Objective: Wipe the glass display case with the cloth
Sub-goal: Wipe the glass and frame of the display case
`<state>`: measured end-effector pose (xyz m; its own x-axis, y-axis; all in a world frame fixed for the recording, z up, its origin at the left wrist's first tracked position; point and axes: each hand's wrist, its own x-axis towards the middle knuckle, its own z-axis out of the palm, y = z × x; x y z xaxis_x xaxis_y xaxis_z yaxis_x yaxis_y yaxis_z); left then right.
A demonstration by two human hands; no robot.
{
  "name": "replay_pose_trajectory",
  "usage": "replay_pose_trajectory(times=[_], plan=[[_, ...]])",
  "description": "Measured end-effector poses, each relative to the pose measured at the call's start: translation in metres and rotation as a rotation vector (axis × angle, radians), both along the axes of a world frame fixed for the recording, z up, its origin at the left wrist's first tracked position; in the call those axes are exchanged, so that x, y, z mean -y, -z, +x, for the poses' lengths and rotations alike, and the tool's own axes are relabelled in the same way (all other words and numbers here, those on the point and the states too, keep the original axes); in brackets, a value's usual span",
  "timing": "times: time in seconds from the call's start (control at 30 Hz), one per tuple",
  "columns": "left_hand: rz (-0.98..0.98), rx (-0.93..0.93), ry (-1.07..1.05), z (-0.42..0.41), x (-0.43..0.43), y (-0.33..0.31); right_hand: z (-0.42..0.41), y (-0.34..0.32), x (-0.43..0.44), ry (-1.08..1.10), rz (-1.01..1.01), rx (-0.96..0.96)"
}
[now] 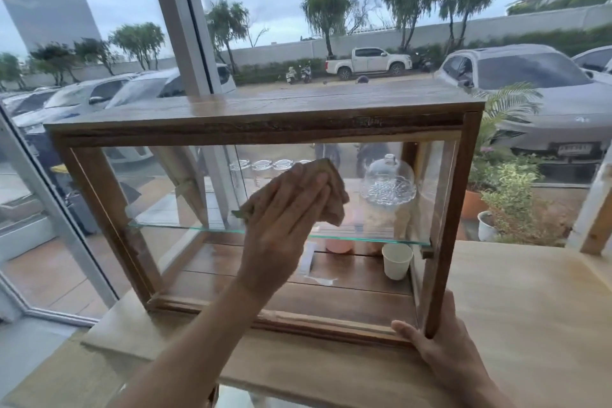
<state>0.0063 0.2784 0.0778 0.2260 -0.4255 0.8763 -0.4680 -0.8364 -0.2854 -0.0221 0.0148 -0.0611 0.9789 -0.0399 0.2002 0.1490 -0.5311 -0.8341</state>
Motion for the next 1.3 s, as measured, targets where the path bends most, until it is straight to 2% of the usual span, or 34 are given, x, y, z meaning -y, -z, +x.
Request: replay_pose_trajectory(times=[0.07, 0.17, 0.23, 0.33, 0.47, 0.57, 0.63, 0.73, 0.83, 0.93, 1.0, 1.1, 1.17, 1.3], plan=[[0.007, -0.055, 0.004, -0.004, -0.005, 0.032, -0.001, 0.001, 0.001, -0.003, -0.006, 0.015], [0.216, -0.098, 0.064, -0.011, 0.023, 0.065, 0.001, 0.004, 0.001, -0.006, -0.024, 0.021], [0.314, -0.065, 0.131, -0.008, 0.046, 0.041, 0.002, 0.005, 0.002, -0.001, -0.035, 0.036], [0.306, 0.016, 0.128, -0.001, 0.045, 0.003, 0.003, 0.007, 0.003, -0.001, -0.024, 0.052], [0.338, -0.069, 0.113, -0.007, 0.02, 0.034, 0.003, 0.01, 0.004, -0.007, -0.03, 0.077], [0.47, -0.059, 0.14, -0.006, 0.051, 0.046, 0.003, 0.008, 0.004, -0.003, -0.021, 0.102], [0.46, 0.006, 0.187, 0.0, 0.072, 0.019, 0.002, 0.008, 0.003, -0.006, -0.021, 0.11], [0.379, 0.07, 0.157, 0.008, 0.058, -0.017, 0.002, 0.007, 0.002, -0.003, -0.003, 0.129], [0.386, 0.027, 0.149, 0.001, 0.036, 0.01, 0.003, 0.009, 0.003, -0.003, -0.013, 0.15], [0.54, -0.018, 0.155, -0.006, 0.058, 0.042, 0.003, 0.009, 0.003, 0.003, -0.014, 0.147], [0.524, 0.022, 0.199, -0.001, 0.077, 0.025, 0.003, 0.01, 0.003, 0.004, -0.026, 0.137], [0.44, 0.087, 0.147, 0.005, 0.063, -0.007, 0.004, 0.01, 0.002, 0.013, -0.022, 0.147], [0.392, 0.063, 0.124, 0.004, 0.042, 0.003, 0.005, 0.012, 0.002, 0.014, -0.027, 0.166], [0.482, -0.007, 0.12, 0.0, 0.059, 0.027, 0.005, 0.014, 0.003, 0.017, -0.034, 0.174]])
